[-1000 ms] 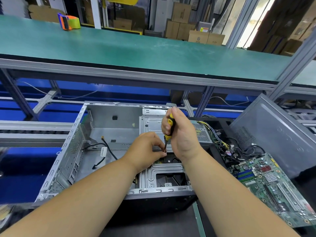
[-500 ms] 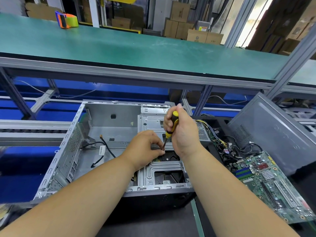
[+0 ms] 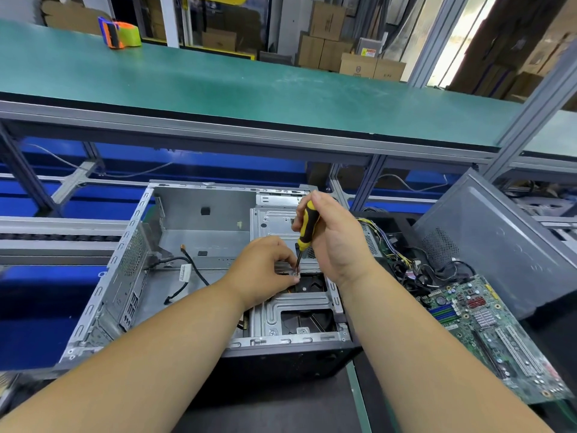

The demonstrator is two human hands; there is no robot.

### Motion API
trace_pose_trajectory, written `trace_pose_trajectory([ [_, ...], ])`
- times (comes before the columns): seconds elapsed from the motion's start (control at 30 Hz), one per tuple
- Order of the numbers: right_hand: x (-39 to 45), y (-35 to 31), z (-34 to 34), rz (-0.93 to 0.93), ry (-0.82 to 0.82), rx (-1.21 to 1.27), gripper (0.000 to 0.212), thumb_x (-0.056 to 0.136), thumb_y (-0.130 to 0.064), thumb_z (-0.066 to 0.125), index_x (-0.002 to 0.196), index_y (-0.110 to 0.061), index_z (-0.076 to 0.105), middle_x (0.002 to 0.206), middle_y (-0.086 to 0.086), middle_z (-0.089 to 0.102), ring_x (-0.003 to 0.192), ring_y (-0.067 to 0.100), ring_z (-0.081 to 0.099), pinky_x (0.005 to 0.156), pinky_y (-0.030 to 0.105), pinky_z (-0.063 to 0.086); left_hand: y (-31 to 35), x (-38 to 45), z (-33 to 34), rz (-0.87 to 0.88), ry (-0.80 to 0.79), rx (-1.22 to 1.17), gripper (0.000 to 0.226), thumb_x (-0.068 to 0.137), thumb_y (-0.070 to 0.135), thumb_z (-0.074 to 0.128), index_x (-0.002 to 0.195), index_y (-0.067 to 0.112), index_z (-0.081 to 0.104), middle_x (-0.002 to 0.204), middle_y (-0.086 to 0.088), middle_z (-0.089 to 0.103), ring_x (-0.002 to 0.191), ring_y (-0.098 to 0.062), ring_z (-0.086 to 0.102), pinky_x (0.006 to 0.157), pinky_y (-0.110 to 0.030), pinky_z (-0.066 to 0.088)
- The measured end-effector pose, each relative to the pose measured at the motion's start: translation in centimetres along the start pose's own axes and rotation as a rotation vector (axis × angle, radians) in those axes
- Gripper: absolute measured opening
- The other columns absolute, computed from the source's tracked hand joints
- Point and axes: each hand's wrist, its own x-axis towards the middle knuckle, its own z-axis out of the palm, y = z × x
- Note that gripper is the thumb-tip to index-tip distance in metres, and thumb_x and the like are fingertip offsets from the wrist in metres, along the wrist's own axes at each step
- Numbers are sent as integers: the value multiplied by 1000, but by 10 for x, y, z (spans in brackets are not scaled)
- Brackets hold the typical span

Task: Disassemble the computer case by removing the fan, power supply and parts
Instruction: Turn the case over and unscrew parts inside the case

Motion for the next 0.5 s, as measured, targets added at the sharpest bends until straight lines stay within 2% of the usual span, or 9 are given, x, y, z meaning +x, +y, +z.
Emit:
trace_pose_trajectory([
  [0.17, 0, 5, 9, -31, 33, 18, 36, 95, -37, 43, 74, -18, 65, 65, -3, 53, 63, 13, 46, 63, 26, 39, 1, 0, 0, -6, 2, 8, 15, 73, 31, 82, 82, 30, 70, 92, 13, 56, 99, -14, 52, 90, -36, 47],
  [0.37, 5, 9, 10, -42, 20, 134, 30, 99, -33, 39, 77, -18, 52, 56, -2, 43, 53, 13, 34, 54, 26, 30, 1, 0, 0, -2, 11, -1, 16, 73, 29, 83, 81, 32, 69, 91, 12, 57, 99, -14, 52, 91, -35, 46],
  [0.5, 5, 7, 7, -43, -37, 185, 25, 95, -34, 46, 78, -15, 47, 57, -3, 44, 51, 12, 34, 52, 24, 30, 0, 0, 1, -3, 12, -20, 16, 72, 27, 84, 80, 29, 70, 91, 11, 57, 99, -15, 53, 90, -37, 47],
])
